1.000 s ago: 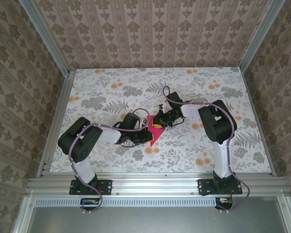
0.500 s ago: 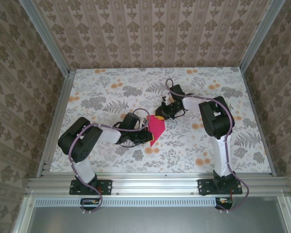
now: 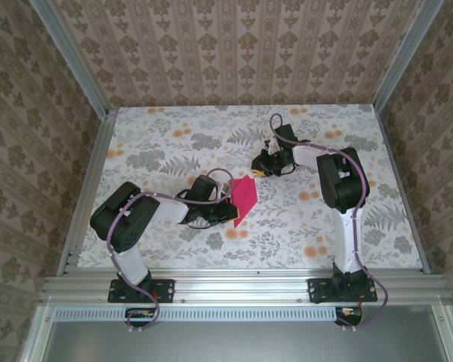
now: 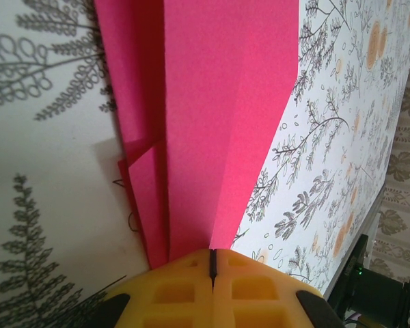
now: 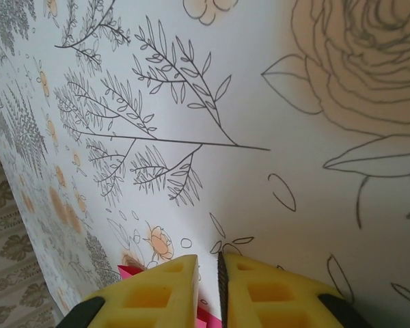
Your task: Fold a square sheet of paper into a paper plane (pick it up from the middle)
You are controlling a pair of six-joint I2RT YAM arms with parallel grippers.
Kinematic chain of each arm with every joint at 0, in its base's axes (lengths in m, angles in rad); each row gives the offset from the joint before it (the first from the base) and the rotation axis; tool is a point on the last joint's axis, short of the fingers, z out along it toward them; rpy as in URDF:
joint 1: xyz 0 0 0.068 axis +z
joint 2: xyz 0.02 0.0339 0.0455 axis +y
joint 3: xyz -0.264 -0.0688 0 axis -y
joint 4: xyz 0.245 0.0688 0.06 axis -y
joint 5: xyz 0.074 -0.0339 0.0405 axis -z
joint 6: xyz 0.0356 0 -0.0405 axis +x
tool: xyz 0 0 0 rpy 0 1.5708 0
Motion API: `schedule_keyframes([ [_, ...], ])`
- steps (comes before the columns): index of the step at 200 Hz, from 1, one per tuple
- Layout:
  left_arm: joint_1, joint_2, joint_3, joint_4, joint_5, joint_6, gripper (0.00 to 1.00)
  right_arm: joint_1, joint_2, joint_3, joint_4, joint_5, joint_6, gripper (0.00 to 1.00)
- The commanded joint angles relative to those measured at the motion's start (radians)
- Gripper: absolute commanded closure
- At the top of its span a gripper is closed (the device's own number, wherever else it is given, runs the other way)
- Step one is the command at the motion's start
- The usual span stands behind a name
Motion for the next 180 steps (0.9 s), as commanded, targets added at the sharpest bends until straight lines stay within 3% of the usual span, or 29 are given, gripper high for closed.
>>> schedule_keyframes([
  [1, -0.079, 0.107, -0.025, -0.259, -0.004, 0.073, 1.00, -0.001, -0.107, -0.037, -0.015, 0.024, -0.036, 0.81],
  [69, -0.167, 0.067, 0.076, -0.278, -0.007, 0.071, 1.00, 0.000, -0.440, -0.396, 0.037, 0.073, -0.021, 0.76],
  [113, -0.152, -0.043, 0.133, -0.384, -0.114, 0.089, 0.82, 0.020, -0.574, -0.544, 0.033, 0.111, -0.010, 0.74],
  [128, -0.152, -0.081, 0.146, -0.402, -0.141, 0.094, 0.80, 0.037, -0.618, -0.577, 0.026, 0.130, -0.005, 0.73],
  [147, -0.150, -0.126, 0.158, -0.404, -0.162, 0.091, 0.69, 0.058, -0.670, -0.612, 0.020, 0.146, 0.006, 0.73],
  [180, -0.150, -0.194, 0.166, -0.428, -0.209, 0.089, 0.68, 0.110, -0.753, -0.665, 0.025, 0.150, 0.037, 0.74],
])
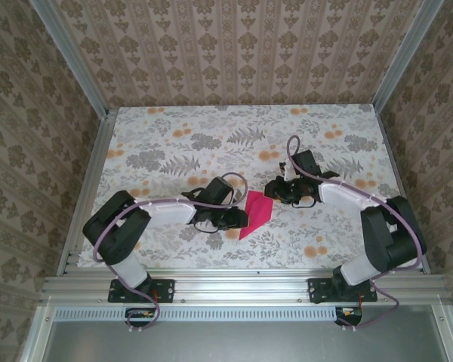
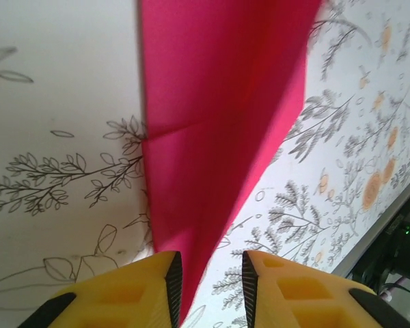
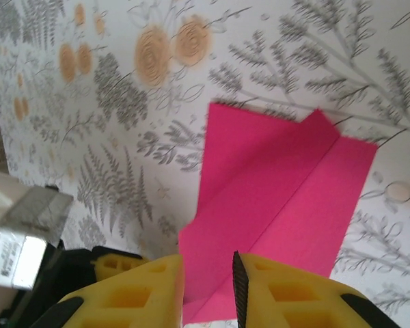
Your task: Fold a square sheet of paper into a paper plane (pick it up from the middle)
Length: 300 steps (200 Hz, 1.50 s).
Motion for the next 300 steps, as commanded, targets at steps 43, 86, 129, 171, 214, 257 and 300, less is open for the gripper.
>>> schedule_keyframes([
  [43, 0.014, -0.124, 0.014, -0.076, -0.131, -0.013, 0.68, 0.120, -0.081, -0.113, 0.085, -0.001, 0.108, 0.80],
  [86, 0.026, -0.130, 0.019, -0.087, -0.143, -0.015, 0.75, 0.205, 0.040, -0.101, 0.180, -0.013, 0.149, 0.84],
  [129, 0.028, -0.136, 0.004, -0.090, -0.158, -0.026, 0.77, 0.208, 0.147, -0.086, 0.219, -0.012, 0.152, 0.85],
  [171, 0.026, -0.146, 0.009, -0.089, -0.179, -0.031, 0.75, 0.208, 0.217, -0.074, 0.188, 0.025, 0.131, 0.86],
  [214, 0.024, -0.183, 0.001, -0.042, -0.231, -0.033, 0.70, 0.209, 0.237, -0.073, 0.157, 0.057, 0.116, 0.85],
  [257, 0.048, -0.227, -0.036, 0.012, -0.288, -0.043, 0.66, 0.208, 0.211, -0.062, 0.149, 0.049, 0.108, 0.83],
  [300, 0.098, -0.272, -0.084, 0.047, -0.312, -0.070, 0.64, 0.208, 0.127, -0.052, 0.112, 0.091, 0.109, 0.80],
])
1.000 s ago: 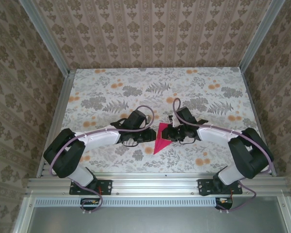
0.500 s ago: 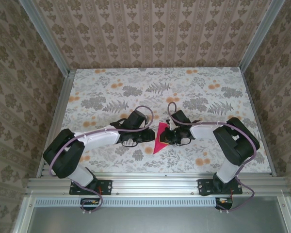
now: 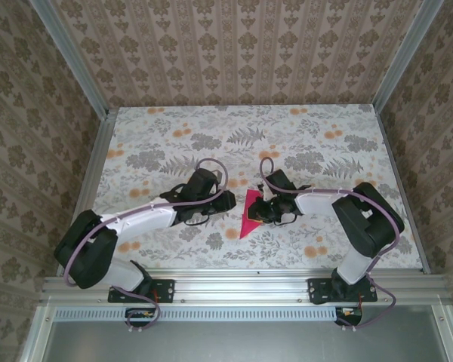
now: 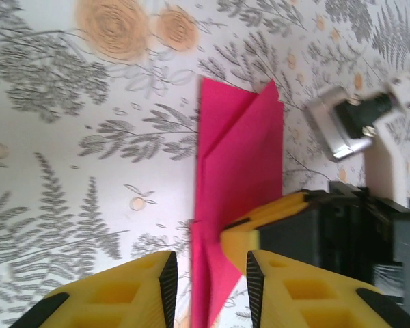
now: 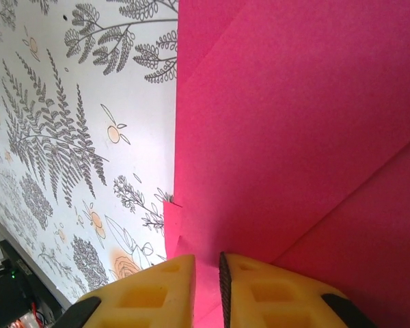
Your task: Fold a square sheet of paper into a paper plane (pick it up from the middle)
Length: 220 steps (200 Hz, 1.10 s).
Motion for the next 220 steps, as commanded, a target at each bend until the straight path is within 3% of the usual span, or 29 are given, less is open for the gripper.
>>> schedule_keyframes([
  [1, 0.022, -0.036, -0.023, 0.033, -0.035, -0.023, 0.64, 0.002, -0.059, 0.013, -0.063, 0.061, -0.010, 0.79],
  [36, 0.019, -0.079, -0.024, 0.026, -0.035, -0.016, 0.57, 0.002, -0.094, -0.002, -0.043, 0.085, -0.005, 0.78],
  [49, 0.018, -0.111, -0.034, 0.027, -0.042, -0.014, 0.46, 0.002, -0.094, -0.005, -0.040, 0.091, -0.005, 0.76],
  [73, 0.016, -0.179, -0.016, -0.028, -0.061, 0.025, 0.17, 0.004, -0.094, -0.019, -0.005, 0.106, 0.008, 0.75],
  [97, 0.017, -0.229, 0.048, -0.123, -0.088, 0.078, 0.07, 0.005, -0.089, -0.032, 0.014, 0.121, 0.011, 0.74],
  [102, 0.015, -0.240, 0.060, -0.142, -0.101, 0.084, 0.00, 0.007, -0.087, -0.035, 0.024, 0.121, 0.011, 0.74],
  [143, -0.004, -0.297, 0.142, -0.205, -0.162, 0.052, 0.00, 0.010, -0.088, 0.021, -0.072, 0.169, -0.050, 0.73],
  [173, -0.062, -0.243, 0.208, -0.276, -0.213, 0.003, 0.00, 0.008, -0.124, 0.025, -0.100, 0.230, -0.068, 0.74],
  [190, -0.136, -0.195, 0.286, -0.330, -0.259, 0.060, 0.00, 0.008, -0.134, 0.018, -0.096, 0.246, -0.059, 0.74],
  [220, -0.122, -0.214, 0.308, -0.343, -0.258, 0.080, 0.00, 0.011, -0.136, 0.035, -0.120, 0.252, -0.052, 0.74],
])
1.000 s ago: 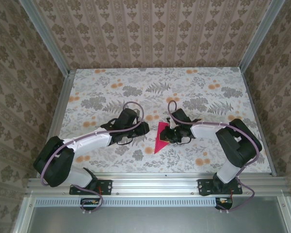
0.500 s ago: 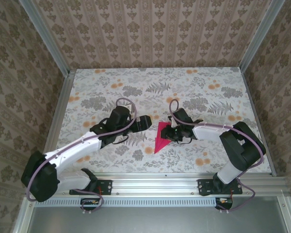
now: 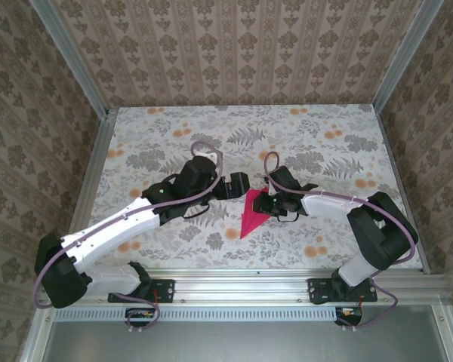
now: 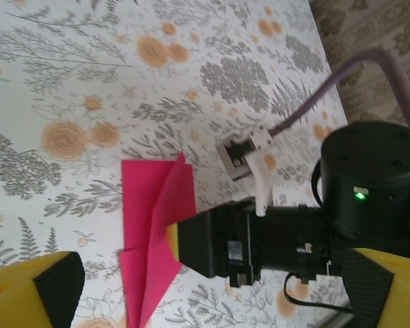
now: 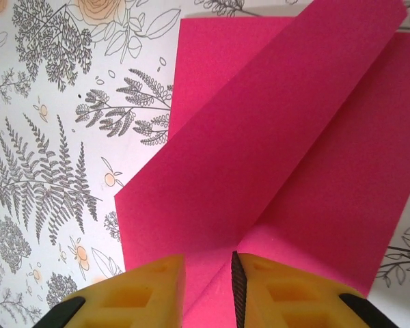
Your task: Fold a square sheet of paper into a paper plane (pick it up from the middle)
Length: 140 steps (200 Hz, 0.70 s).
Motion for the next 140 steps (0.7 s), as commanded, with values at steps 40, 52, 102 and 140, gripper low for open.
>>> schedule_keyframes([
  [40, 0.072, -0.032, -0.014, 0.022, 0.088, -0.063, 0.00, 0.015, -0.053, 0.018, -0.071, 0.039, -0.012, 0.74],
  [52, 0.082, -0.023, 0.006, 0.030, 0.108, -0.080, 0.00, 0.015, -0.069, 0.004, -0.070, 0.034, -0.011, 0.74],
  [102, 0.082, -0.005, 0.074, -0.053, 0.041, -0.053, 0.00, 0.020, -0.025, -0.047, 0.060, -0.040, 0.031, 0.75],
  [140, 0.066, 0.003, 0.129, -0.108, -0.008, -0.046, 0.00, 0.022, 0.074, -0.028, 0.124, -0.064, 0.066, 0.76],
])
